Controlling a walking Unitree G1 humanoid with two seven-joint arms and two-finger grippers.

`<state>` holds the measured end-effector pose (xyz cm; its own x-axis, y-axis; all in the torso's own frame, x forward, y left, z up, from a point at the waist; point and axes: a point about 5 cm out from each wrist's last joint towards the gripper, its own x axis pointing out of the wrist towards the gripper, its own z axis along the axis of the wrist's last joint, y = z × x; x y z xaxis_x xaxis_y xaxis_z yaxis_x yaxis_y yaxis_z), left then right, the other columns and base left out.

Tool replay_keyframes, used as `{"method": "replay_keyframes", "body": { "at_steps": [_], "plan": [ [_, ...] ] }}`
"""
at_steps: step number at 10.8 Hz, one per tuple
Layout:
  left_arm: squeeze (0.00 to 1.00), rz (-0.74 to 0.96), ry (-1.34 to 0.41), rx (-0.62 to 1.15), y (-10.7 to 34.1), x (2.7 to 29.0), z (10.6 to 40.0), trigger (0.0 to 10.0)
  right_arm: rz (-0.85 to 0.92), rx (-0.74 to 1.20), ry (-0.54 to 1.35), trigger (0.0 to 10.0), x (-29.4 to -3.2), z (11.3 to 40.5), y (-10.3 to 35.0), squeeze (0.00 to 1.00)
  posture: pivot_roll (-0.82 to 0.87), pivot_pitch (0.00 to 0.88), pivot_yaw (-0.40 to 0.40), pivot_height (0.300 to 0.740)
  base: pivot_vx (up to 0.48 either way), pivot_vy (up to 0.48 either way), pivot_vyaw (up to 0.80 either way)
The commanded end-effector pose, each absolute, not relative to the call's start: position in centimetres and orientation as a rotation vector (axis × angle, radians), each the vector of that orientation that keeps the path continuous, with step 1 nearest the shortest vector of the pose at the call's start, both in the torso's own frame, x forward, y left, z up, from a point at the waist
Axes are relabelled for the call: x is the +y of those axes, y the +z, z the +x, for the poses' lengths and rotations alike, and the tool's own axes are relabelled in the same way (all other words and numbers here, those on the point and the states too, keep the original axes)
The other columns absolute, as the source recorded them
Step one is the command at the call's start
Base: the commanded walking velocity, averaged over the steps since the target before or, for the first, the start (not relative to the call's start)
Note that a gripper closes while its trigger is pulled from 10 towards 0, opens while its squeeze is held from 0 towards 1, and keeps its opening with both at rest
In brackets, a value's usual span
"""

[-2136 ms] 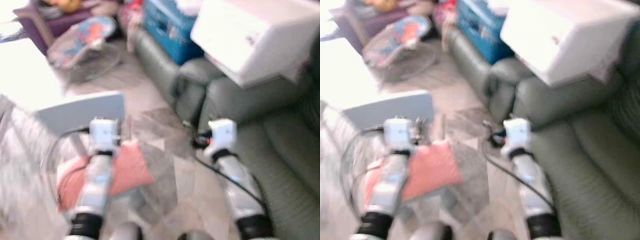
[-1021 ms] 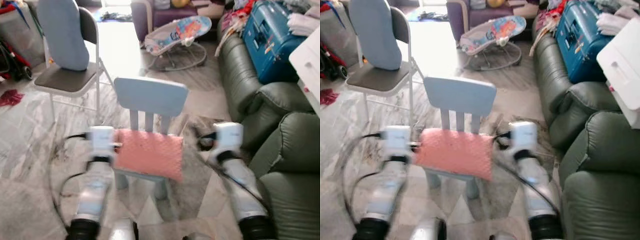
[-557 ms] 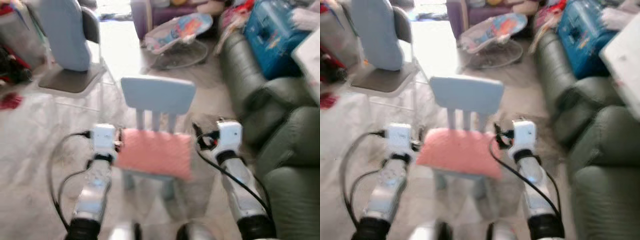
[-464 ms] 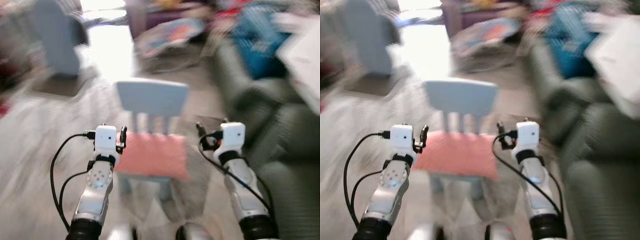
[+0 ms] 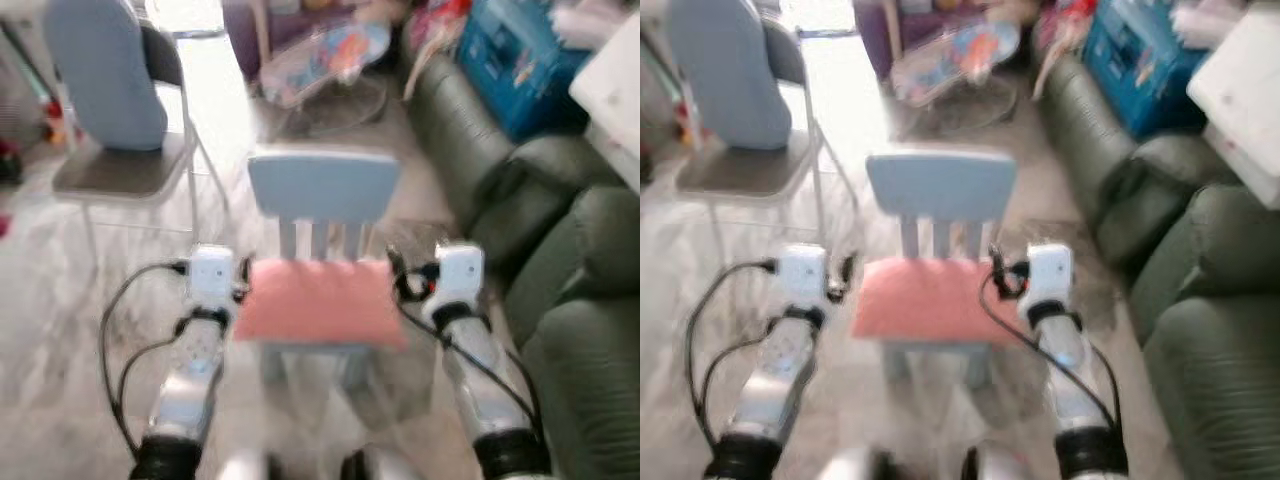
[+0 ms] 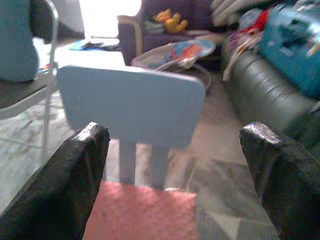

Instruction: Move the pillow to the sofa

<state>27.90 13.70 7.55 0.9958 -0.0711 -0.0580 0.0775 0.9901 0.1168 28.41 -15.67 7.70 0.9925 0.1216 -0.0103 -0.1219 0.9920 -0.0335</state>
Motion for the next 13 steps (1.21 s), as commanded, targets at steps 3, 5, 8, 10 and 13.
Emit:
{"method": "replay_keyframes", "body": {
  "at_steps": [3,5,8,10,13],
  "plan": [
    [0.00,0.108,-0.087,0.033,7.78,14.15,27.68,10.0,-0.043,-0.004,0.120,10.0,-15.59,28.51,7.99,0.00,-0.04,0.082,-0.015,0.740,0.000,0.000,0.00],
    [0.00,0.091,-0.108,0.026,7.87,14.04,27.60,10.0,-0.044,-0.003,0.120,10.0,-15.61,28.50,7.97,0.00,-0.04,0.083,-0.017,0.740,0.131,0.000,-0.23],
    [0.00,0.070,-0.112,0.032,7.80,14.01,27.54,10.0,-0.046,-0.002,0.125,10.0,-15.52,28.51,7.97,0.00,-0.04,0.084,-0.018,0.740,0.318,0.000,-0.15],
    [0.00,0.066,-0.118,0.034,7.77,13.91,27.52,10.0,-0.044,0.001,0.125,10.0,-15.51,28.54,7.94,0.00,-0.05,0.084,-0.016,0.740,0.334,0.000,-0.62],
    [0.00,0.066,-0.119,0.036,7.72,13.78,27.51,10.0,-0.045,0.003,0.128,10.0,-15.46,28.42,7.85,0.00,-0.05,0.085,-0.018,0.740,0.344,0.000,-0.16]
  ]
}}
